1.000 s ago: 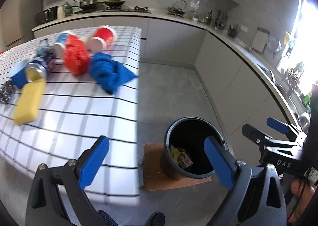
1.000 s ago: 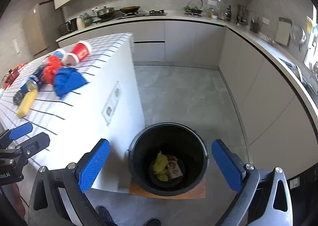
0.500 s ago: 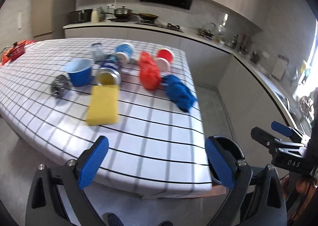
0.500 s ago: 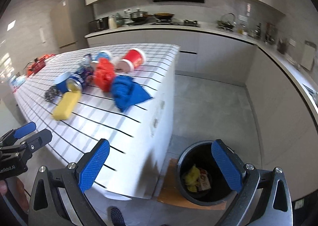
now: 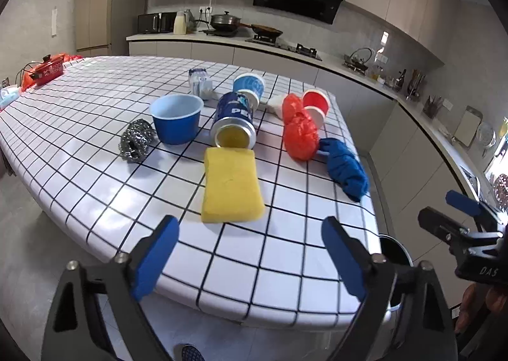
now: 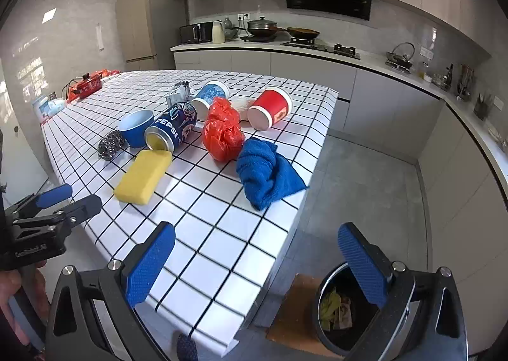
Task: Collect trash
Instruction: 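Move both tools back from the bin toward the table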
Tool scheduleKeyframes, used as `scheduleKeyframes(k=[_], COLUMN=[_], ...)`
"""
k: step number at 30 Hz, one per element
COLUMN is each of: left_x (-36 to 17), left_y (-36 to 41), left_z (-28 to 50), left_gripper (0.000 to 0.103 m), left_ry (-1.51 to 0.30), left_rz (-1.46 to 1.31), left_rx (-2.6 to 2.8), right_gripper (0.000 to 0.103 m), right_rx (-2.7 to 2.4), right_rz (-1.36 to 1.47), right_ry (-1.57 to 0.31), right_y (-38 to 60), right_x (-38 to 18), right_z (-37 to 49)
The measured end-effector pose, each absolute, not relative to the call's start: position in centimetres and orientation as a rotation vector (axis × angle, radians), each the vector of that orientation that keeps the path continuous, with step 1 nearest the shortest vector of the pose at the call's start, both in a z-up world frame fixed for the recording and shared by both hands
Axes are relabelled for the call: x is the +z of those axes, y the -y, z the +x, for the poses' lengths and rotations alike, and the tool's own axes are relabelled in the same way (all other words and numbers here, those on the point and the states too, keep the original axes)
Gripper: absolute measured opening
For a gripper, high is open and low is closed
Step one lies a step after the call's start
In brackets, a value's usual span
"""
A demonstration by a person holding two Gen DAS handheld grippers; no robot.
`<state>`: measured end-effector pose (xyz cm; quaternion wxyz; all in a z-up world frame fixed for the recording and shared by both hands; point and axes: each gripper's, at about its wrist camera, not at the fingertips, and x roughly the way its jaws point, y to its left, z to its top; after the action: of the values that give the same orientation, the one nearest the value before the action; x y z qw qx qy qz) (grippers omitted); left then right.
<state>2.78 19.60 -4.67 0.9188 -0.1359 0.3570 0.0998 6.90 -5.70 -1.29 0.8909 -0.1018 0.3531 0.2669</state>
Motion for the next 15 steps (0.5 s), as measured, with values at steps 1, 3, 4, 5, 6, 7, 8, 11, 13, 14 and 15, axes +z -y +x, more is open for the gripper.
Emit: scheduleKeyframes(k=[1, 3, 4, 5, 6, 7, 8, 11, 13, 14, 15], left_x=[-5.2, -5.8, -6.1, -6.5, -6.8, -7.1, -7.3, -8.1, -8.7, -9.0, -9.2], left_y=[-20.0, -20.4, -20.6, -20.9, -21.2, -21.4, -21.4, -21.8, -22.0, -22.0, -22.3], left_z=[3.4, 4.4, 4.7, 5.3, 5.7, 6.1, 6.5, 7.8, 8.5, 8.9, 9.2], left_gripper=[0.087, 0.084, 0.084, 0.084, 0.084, 0.084, 0.084, 0.084, 0.084, 0.083, 0.080], left_ry=[-0.744, -0.756, -0.758, -0.768, -0.774, -0.778, -0.782, -0.802, -0.813, -0.819, -0.824], left_rz=[-0.281, -0.292, -0.292, -0.293, -0.299, -0.302, -0.300, -0.301, -0.301, -0.300, -0.301], left_rx=[0.207, 0.216, 0.224, 0.235, 0.235, 0.242, 0.246, 0.255, 0.259, 0.261, 0.260], right_gripper=[0.103, 0.103, 0.103, 0.103, 0.103, 0.103, 0.103, 0.100, 0.098, 0.097, 0.096], right_rx=[0.556, 0.557, 0.556, 0.557, 0.556, 0.556, 0.557, 0.555, 0.555, 0.555, 0.556], right_rz=[-0.212, -0.214, -0.218, -0.220, -0.221, -0.223, -0.225, -0.231, -0.237, -0.239, -0.242], right_ry=[-0.736, -0.746, -0.749, -0.755, -0.762, -0.766, -0.771, -0.790, -0.805, -0.811, -0.820], right_y=[5.5, 5.0, 4.7, 4.5, 4.2, 3.9, 3.7, 2.9, 2.4, 2.1, 1.8], right_x=[-1.4, -1.9, -2.1, -2.3, -2.7, -2.9, -3.1, -4.0, -4.7, -5.1, -5.5], right_z=[7.2, 8.3, 8.8, 9.5, 10.2, 10.7, 11.2, 12.8, 13.8, 14.2, 14.8])
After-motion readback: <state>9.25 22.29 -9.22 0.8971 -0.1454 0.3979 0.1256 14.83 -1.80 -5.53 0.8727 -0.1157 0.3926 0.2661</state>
